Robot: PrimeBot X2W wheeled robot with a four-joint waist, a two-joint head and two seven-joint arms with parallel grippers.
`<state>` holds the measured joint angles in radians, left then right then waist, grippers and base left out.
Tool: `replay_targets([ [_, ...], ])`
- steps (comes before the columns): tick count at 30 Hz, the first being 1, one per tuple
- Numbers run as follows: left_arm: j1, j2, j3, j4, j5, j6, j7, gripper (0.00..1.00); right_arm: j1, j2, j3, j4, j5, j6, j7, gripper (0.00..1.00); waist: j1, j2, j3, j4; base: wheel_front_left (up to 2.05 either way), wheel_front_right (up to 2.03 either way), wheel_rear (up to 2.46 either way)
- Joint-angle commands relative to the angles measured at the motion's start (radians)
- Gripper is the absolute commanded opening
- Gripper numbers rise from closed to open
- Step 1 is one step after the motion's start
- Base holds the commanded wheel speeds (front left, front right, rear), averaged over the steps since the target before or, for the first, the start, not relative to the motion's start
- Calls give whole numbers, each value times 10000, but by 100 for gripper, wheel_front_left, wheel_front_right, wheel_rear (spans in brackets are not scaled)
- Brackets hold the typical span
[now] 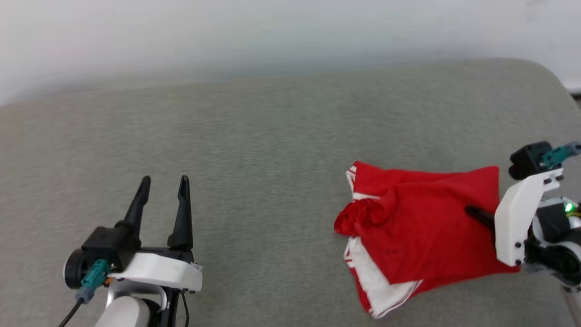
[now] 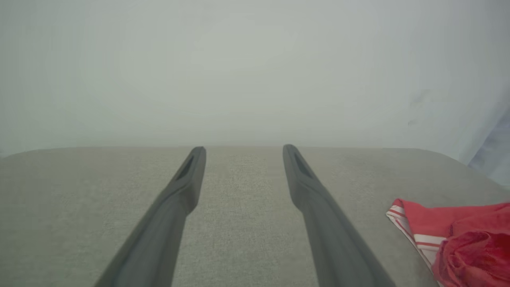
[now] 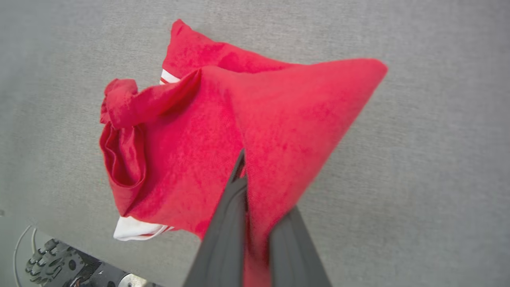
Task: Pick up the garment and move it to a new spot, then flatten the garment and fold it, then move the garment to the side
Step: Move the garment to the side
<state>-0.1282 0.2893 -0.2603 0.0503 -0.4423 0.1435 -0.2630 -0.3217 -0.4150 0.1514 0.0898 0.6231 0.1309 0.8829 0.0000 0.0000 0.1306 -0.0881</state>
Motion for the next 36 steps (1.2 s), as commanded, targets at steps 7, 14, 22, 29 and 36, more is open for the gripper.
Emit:
replay_targets([
  [7, -958, 451, -94, -579, 476, -165, 177, 100, -1423, -560, 167, 657, -891, -4, -951, 0, 0, 0, 1931, -2264, 0, 0, 0],
  [14, -2290, 878, -439, -1363, 989, -459, 813, 100, -2741, -1352, -410, 1970, -1488, -6, -2100, 0, 0, 0, 3544, -2648, 0, 0, 0],
  [22, -3096, 1022, -668, -1762, 1237, -613, 1130, 100, -3758, -1555, -2063, 3715, -2646, -7, -3591, 0, 0, 0, 4520, -2460, 0, 0, 0],
  [29, -3324, 1121, -741, -1818, 1285, -637, 1325, 100, -4229, -823, -3037, 5067, -3360, -7, -5281, 85, 0, 0, 4908, -2333, 0, 0, 0],
  [36, -3185, 1169, -756, -1629, 1215, -580, 1323, 100, -4347, -532, -3753, 6199, -4111, -7, -6627, 100, 0, 0, 4729, -2300, 0, 0, 0],
])
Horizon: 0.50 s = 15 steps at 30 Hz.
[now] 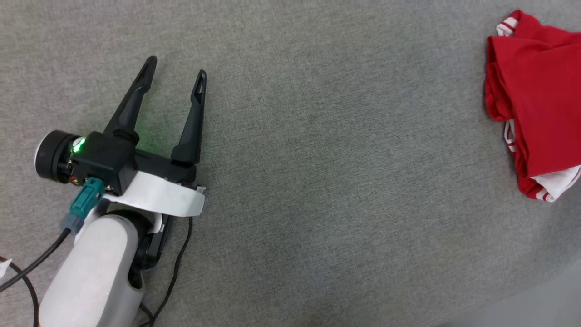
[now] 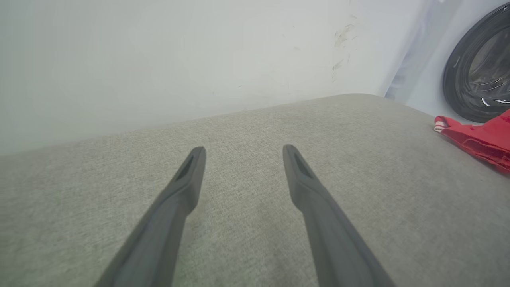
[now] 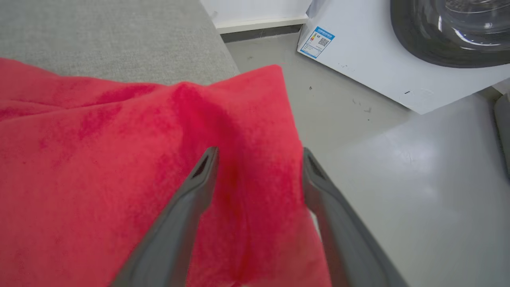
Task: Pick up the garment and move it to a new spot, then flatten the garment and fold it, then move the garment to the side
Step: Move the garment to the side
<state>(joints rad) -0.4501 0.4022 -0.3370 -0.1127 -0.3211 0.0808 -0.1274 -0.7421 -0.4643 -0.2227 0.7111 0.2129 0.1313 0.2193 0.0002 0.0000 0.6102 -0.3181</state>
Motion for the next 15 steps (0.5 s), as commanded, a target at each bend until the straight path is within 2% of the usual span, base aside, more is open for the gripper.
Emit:
replay_targets([
  [1, 104, 40, 15, 44, -19, 59, -64, 100, -135, -11, -123, 77, -69, -11, -234, 100, -2, 0, -176, -1, 0, 0, 0],
  [7, 706, -144, 13, 544, -312, 122, -335, 100, 334, 275, -290, -115, 98, -11, -1027, 100, -2, 0, -1292, -29, 0, 0, 0],
  [15, 1686, -456, 124, 1259, -810, 328, -766, 100, 1934, 816, 762, -2120, 447, -11, -1208, 100, -2, 0, -3050, 195, 0, 0, 0],
])
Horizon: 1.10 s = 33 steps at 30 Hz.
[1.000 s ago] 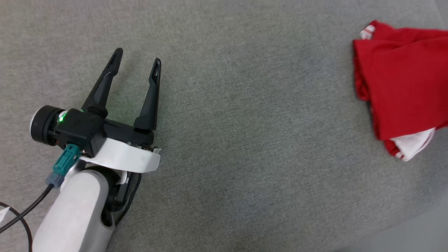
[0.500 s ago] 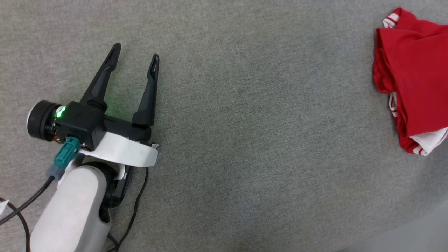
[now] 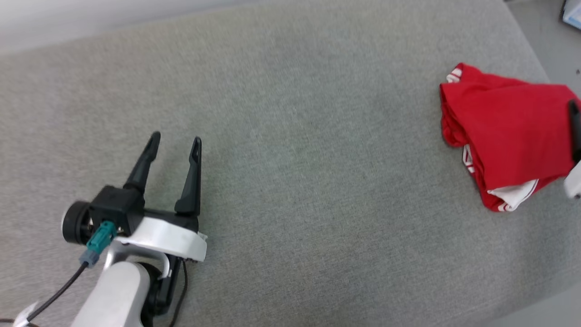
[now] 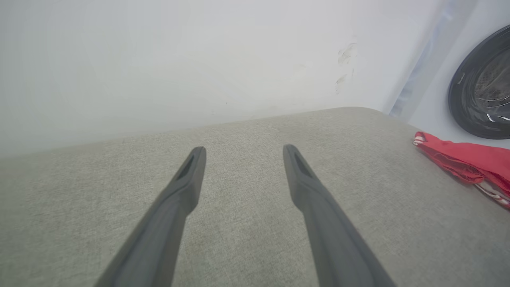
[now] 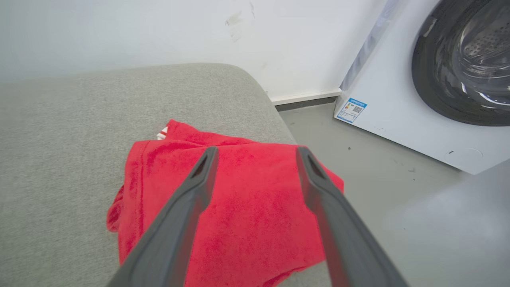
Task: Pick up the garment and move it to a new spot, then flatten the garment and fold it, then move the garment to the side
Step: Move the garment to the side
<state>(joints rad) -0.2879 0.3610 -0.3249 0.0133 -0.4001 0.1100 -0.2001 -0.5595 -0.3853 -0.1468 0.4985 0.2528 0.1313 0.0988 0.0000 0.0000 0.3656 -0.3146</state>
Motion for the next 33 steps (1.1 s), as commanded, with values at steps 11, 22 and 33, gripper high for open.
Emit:
replay_targets([
  [11, 1096, -448, 134, 403, -242, 521, -363, 100, 3000, 1283, 699, -2370, 250, -11, -55, 100, 0, 0, -1918, 1568, 0, 0, 0],
  [22, 1752, -475, 546, 686, -254, 760, -592, 100, 3850, 2055, 1754, -3477, 3, -9, -789, 100, 0, 0, -2534, 2856, 0, 0, 0],
  [33, 2834, -549, 717, 852, -25, 722, -663, 100, 5296, 2581, 1872, -4680, -740, -10, -1235, 100, 0, 0, -3525, 2934, 0, 0, 0],
])
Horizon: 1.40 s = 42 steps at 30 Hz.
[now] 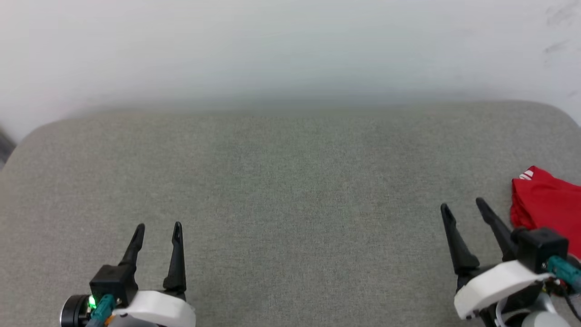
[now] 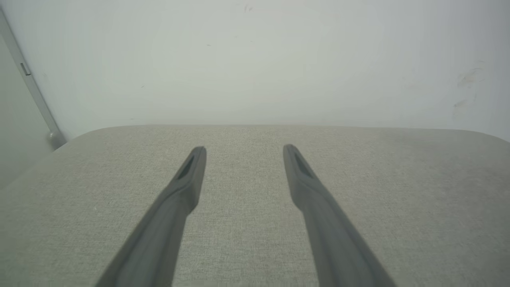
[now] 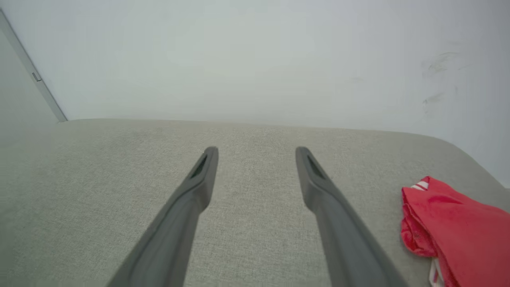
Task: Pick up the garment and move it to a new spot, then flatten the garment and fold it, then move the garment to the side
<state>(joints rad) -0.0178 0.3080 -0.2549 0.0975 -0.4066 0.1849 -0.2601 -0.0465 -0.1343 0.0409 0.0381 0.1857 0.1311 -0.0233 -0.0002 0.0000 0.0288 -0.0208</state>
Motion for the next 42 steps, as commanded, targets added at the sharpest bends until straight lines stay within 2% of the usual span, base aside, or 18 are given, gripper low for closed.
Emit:
replay_targets([
  [1, 228, -38, 18, 20, 72, -50, -63, 100, 362, 120, -57, -156, -93, -8, 20, 100, 2, 0, -250, -9, 0, 0, 0],
  [11, 747, -125, 167, 105, 199, -182, -68, 100, 1061, 339, -106, -822, -177, -8, 144, 100, 2, 0, -505, -73, 0, 0, 0],
  [31, 643, -311, 446, 185, 309, -388, -70, 100, 1008, 156, -47, -530, 129, -8, 190, 100, 2, 0, -541, -35, 0, 0, 0],
  [32, 648, -315, 419, 213, 306, -357, 8, 0, 944, 200, -46, -527, 97, 0, 197, 0, 2, 0, -541, -36, 0, 0, 0],
  [34, 706, -388, 407, 316, 206, -384, 45, 0, 960, 231, -38, -401, 197, 0, 196, 0, 2, 0, -539, -35, 0, 0, 0],
  [42, 521, -606, 749, 432, -1211, -686, 439, 0, 776, 281, -187, -141, 1829, 0, 318, 0, 2, 0, -521, -19, 0, 0, 0],
])
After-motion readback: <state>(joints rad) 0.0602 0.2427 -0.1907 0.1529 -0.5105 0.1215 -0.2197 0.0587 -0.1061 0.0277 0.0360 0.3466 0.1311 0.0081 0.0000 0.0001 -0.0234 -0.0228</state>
